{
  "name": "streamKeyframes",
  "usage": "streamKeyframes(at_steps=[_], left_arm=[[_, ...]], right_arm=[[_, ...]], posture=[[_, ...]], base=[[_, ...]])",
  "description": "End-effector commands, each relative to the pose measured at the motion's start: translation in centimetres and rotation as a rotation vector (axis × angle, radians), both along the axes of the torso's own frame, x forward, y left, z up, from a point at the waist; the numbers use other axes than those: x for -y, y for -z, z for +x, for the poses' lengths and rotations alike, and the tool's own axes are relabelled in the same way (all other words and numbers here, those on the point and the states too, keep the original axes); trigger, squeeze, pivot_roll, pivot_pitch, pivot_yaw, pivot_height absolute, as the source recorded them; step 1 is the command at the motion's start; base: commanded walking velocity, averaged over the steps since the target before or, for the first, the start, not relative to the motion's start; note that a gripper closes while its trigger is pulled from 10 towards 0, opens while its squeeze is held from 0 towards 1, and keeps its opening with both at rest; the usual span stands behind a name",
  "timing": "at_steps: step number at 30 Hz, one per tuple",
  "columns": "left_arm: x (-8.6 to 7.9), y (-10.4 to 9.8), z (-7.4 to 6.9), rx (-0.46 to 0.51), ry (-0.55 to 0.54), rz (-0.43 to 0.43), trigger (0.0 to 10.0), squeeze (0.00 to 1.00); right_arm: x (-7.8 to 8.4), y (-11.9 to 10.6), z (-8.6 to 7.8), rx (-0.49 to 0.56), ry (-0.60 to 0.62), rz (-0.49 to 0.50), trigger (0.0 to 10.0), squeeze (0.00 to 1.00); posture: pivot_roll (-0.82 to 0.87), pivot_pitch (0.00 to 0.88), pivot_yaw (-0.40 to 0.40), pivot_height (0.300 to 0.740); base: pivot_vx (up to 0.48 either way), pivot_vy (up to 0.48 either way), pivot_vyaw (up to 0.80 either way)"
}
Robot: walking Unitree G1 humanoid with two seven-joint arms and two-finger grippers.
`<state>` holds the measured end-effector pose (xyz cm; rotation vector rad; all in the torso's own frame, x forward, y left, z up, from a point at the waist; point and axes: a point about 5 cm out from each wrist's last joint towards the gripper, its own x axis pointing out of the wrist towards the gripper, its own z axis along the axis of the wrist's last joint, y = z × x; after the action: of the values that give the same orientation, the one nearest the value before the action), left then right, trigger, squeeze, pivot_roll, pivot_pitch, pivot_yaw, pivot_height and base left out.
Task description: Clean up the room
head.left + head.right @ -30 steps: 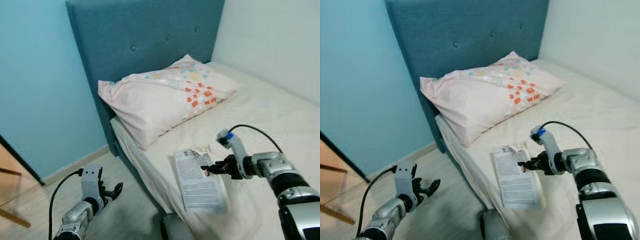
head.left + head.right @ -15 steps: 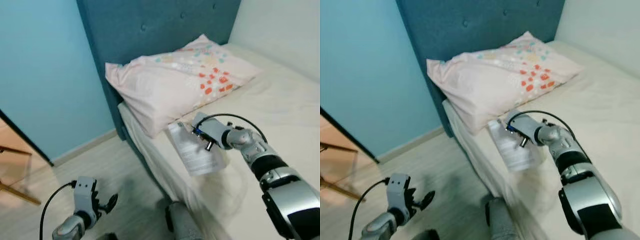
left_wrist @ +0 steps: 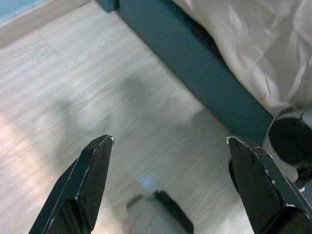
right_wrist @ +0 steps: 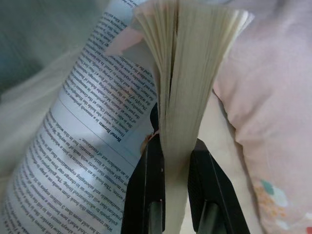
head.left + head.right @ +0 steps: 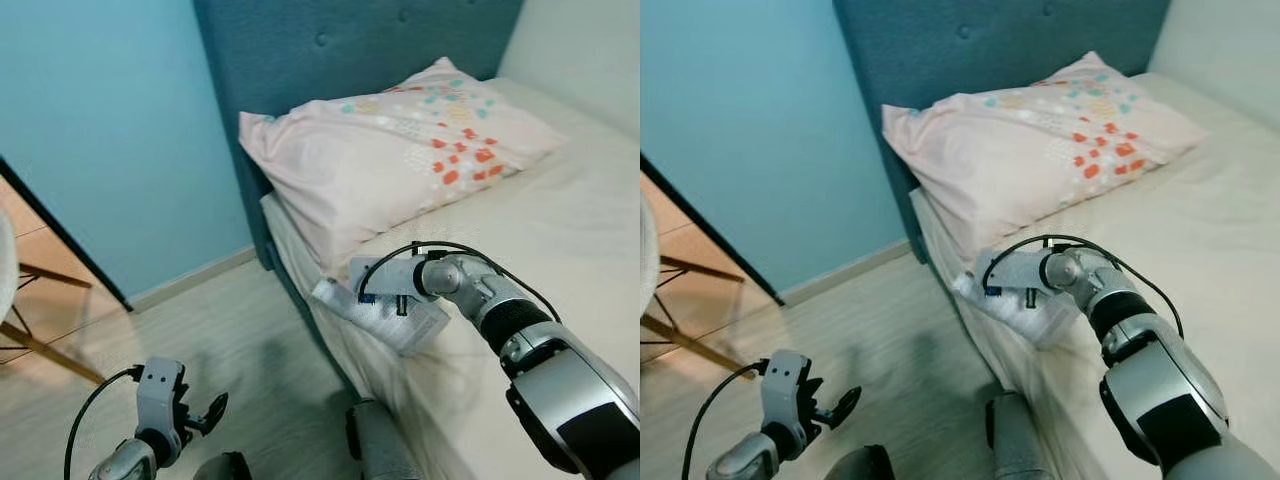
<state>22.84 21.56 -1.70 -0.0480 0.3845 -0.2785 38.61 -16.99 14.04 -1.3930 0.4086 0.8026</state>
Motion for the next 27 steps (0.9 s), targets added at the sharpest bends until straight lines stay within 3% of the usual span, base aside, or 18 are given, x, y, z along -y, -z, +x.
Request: streamKeyframes(at_steps=[1,4,9,14,16,18,19,20,21,25,27], left_arm=[[0.2,0.5,-0.6,-0.029,0.016,0.001,10.0,0.00],[0.4,0.5,-0.6,-0.030,0.019,0.001,10.0,0.00],[0.5,0.3,-0.3,-0.032,0.021,-0.001,10.0,0.00],[0.6,0.2,-0.2,-0.033,0.023,0.000,10.0,0.00],[0.6,0.2,-0.1,-0.032,0.026,0.001,10.0,0.00],[0.6,0.2,0.0,-0.032,0.026,0.001,10.0,0.00],[0.6,0.1,0.0,-0.032,0.027,0.002,10.0,0.00],[0.6,0.1,0.0,-0.032,0.027,0.002,10.0,0.00],[0.6,0.1,0.0,-0.032,0.027,0.004,10.0,0.00],[0.6,0.0,0.1,-0.031,0.024,0.006,10.0,0.00],[0.6,0.0,0.2,-0.030,0.023,0.008,10.0,0.00]], right_arm=[[2.8,2.8,-1.4,-0.111,0.077,-0.131,10.0,0.00],[3.4,2.6,-1.3,-0.098,0.106,-0.157,10.0,0.00],[6.0,2.6,-1.7,-0.159,0.301,-0.141,10.0,0.00],[6.4,3.1,-2.1,-0.191,0.357,-0.081,10.0,0.00],[5.9,3.3,-2.0,-0.172,0.370,0.013,10.0,0.00],[5.6,3.3,-1.9,-0.167,0.361,0.047,10.0,0.00],[5.1,3.1,-1.8,-0.148,0.352,0.099,10.0,0.26],[5.1,3.1,-1.8,-0.148,0.352,0.099,10.0,0.26],[4.6,2.9,-1.5,-0.114,0.320,0.113,10.0,0.72],[3.7,2.0,-0.8,0.002,0.266,0.115,10.0,0.76],[3.2,0.8,0.0,0.134,0.245,0.119,10.0,0.72]], posture=[[-0.05,0.275,0.012,0.584],[-0.05,0.272,0.013,0.584],[-0.06,0.268,0.013,0.584],[-0.06,0.265,0.013,0.584],[-0.06,0.261,0.016,0.584],[-0.06,0.260,0.017,0.584],[-0.06,0.258,0.015,0.584],[-0.06,0.258,0.015,0.584],[-0.06,0.255,0.015,0.584],[-0.06,0.251,0.014,0.584],[-0.06,0.244,0.012,0.584]], base=[[0.000,0.000,0.00],[0.000,0.000,0.00],[0.000,0.000,0.00],[0.000,0.000,0.00],[0.000,0.000,0.00],[0.000,0.000,0.00],[0.000,0.000,0.00],[0.000,0.000,0.00],[0.000,0.000,0.00],[0.000,0.000,0.00],[0.000,0.000,0.00]])
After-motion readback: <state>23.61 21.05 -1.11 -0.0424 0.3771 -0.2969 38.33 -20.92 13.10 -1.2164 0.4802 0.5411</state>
